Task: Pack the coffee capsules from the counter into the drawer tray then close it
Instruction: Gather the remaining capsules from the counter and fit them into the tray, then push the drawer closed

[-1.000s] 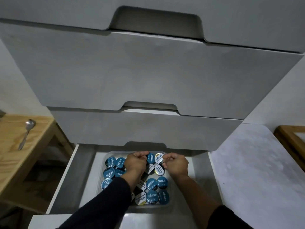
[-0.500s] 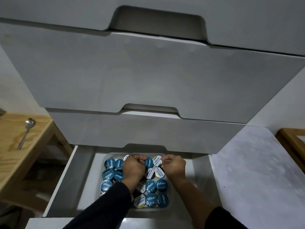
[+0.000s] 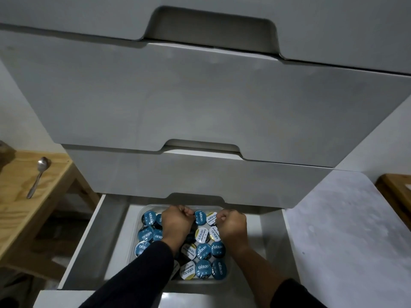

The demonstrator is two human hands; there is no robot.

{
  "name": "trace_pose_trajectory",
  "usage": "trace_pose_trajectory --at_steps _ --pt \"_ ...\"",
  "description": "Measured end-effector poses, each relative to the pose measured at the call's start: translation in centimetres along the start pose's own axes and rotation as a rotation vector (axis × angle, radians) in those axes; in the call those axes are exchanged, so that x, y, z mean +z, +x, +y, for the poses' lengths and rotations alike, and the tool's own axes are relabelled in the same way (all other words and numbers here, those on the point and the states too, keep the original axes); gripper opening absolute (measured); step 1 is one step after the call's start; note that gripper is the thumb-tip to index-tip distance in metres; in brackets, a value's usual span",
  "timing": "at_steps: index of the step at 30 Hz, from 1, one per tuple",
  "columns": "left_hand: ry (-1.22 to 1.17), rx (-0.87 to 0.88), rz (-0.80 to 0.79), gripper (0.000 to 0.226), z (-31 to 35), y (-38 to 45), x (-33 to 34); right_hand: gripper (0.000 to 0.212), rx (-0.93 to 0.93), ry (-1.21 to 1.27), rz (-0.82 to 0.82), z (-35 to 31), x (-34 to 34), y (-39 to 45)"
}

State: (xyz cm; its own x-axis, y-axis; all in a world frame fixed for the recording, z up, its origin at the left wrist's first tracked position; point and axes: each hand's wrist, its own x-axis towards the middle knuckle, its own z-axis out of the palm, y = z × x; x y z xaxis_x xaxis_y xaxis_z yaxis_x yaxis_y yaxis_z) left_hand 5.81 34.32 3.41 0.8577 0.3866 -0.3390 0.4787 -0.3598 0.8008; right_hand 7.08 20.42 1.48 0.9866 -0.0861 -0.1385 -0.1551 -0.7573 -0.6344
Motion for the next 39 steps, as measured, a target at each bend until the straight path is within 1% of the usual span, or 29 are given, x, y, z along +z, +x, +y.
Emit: trace_pose_trajectory --at_steps 2,5,8,9,13,15,17,20,24,29,33,37,39 --pt "0.027 0.022 -0.006 0.011 0.0 -0.1 0.0 0.024 -0.027 -0.034 -0.005 -0.2 -0.1 -0.2" --pt "0.07 0.067 -0.001 0.018 0.2 -0.3 0.0 0.016 -0.064 -0.075 -0.026 -0.7 -0.6 -0.6" --pt "0.141 0.143 0.019 0.015 0.3 -0.7 -0.3 0.016 -0.124 -0.149 -0.039 -1.1 -1.3 -1.1" --pt "0.184 0.161 0.016 0.013 0.5 -1.1 -0.5 0.017 -0.144 -0.16 -0.036 -1.2 -1.6 -1.3" --pt "0.439 0.312 -0.003 0.023 1.2 -2.5 -1.3 0.026 -0.206 -0.24 -0.036 -1.6 -2.3 -2.5" --pt "0.555 0.335 -0.044 0.029 1.7 -3.4 -1.7 0.032 -0.22 -0.281 -0.069 -1.9 -2.6 -3.3" --pt "0.632 0.364 -0.065 0.034 1.6 -4.2 -1.9 0.038 -0.234 -0.323 -0.102 -2.2 -3.0 -4.2" --pt "0.693 0.437 -0.011 0.037 1.0 -5.6 -2.6 0.046 -0.285 -0.413 -0.11 -2.9 -3.6 -5.9" --pt "0.723 0.522 0.105 0.037 -0.1 -7.6 -3.6 0.052 -0.323 -0.441 -0.096 -3.8 -4.0 -8.0" --pt "0.737 0.479 0.216 0.038 -1.0 -9.6 -4.7 0.053 -0.382 -0.41 -0.053 -4.1 -4.6 -9.9" --pt "0.676 0.458 0.286 0.039 -1.6 -11.1 -5.5 0.054 -0.39 -0.39 -0.056 -3.7 -5.0 -10.5" --pt "0.621 0.531 0.385 0.038 -1.9 -12.1 -6.7 0.055 -0.391 -0.361 -0.004 -3.7 -5.8 -11.1" --pt "0.597 0.547 0.421 0.042 -2.4 -12.6 -7.3 0.054 -0.366 -0.345 0.036 -3.7 -6.3 -11.8"
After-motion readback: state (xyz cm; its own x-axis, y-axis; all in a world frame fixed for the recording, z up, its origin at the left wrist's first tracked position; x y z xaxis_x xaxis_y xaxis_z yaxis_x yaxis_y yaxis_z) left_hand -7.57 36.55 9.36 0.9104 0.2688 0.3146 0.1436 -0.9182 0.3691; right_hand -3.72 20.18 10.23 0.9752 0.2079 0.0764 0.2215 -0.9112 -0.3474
